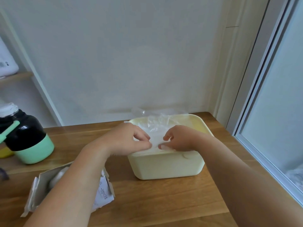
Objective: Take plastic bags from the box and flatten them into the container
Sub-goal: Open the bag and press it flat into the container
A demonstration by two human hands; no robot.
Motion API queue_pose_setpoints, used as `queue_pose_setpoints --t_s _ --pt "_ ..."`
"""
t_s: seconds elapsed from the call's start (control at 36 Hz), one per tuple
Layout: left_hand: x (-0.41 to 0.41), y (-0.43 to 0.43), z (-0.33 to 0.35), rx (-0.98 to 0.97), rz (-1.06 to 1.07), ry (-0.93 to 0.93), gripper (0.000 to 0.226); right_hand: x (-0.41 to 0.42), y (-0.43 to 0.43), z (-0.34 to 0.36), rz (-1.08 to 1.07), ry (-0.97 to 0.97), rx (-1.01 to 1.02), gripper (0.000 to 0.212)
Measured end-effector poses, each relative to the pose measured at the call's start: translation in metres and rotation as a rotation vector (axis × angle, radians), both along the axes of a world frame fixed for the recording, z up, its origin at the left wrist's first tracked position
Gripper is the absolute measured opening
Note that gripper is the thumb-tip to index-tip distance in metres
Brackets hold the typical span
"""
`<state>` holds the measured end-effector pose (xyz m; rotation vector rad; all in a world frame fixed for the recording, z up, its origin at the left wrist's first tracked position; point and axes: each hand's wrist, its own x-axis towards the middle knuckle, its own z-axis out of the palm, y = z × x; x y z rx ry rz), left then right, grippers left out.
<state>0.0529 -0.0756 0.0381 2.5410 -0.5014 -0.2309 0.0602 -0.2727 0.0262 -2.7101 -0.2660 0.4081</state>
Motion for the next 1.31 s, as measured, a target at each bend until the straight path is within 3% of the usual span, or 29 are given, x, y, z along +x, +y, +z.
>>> queue_pose_setpoints --t_s 0.08,0.17,0.31,0.47,0.67,0.83,0.92,1.0,1.06,1.19,1.31 --pt "0.005 -0.005 -0.002 -0.081 0.113 -0.224 0.033 0.002 -0.005 0.003 -0.049 -0.078 0.131 0.038" --pt "0.012 -0.015 -0.009 0.144 0.068 -0.354 0.031 0.006 -0.015 0.007 -0.032 -0.19 0.093 0.039" --pt "0.022 -0.022 -0.017 0.455 0.006 -0.065 0.078 0.012 -0.027 0.004 0.065 -0.024 -0.048 0.076" --pt "0.04 -0.039 -0.022 0.626 -0.079 0.042 0.077 0.024 -0.028 -0.005 0.091 0.223 -0.308 0.091" --pt "0.058 -0.048 -0.045 0.66 -0.132 0.149 0.062 0.031 -0.026 -0.02 0.075 0.273 -0.391 0.085" --pt "0.056 -0.046 -0.044 0.596 -0.122 0.161 0.058 0.033 -0.028 -0.023 0.03 0.274 -0.312 0.086" --pt "0.05 -0.041 -0.038 0.481 -0.069 0.099 0.043 0.028 -0.029 -0.014 0.007 0.204 -0.224 0.083" --pt "0.04 -0.032 -0.025 0.382 0.013 0.021 0.073 0.022 -0.028 -0.002 -0.022 0.081 -0.158 0.078" --pt "0.032 -0.024 -0.016 0.328 0.058 -0.063 0.078 0.016 -0.024 0.003 -0.059 -0.014 -0.116 0.071" --pt "0.007 -0.001 -0.002 0.126 0.153 -0.184 0.049 -0.005 -0.006 0.019 -0.099 -0.266 -0.01 0.051" --pt "-0.018 0.029 0.001 0.014 0.23 -0.267 0.029 -0.028 0.027 0.028 -0.053 -0.406 0.212 0.039"
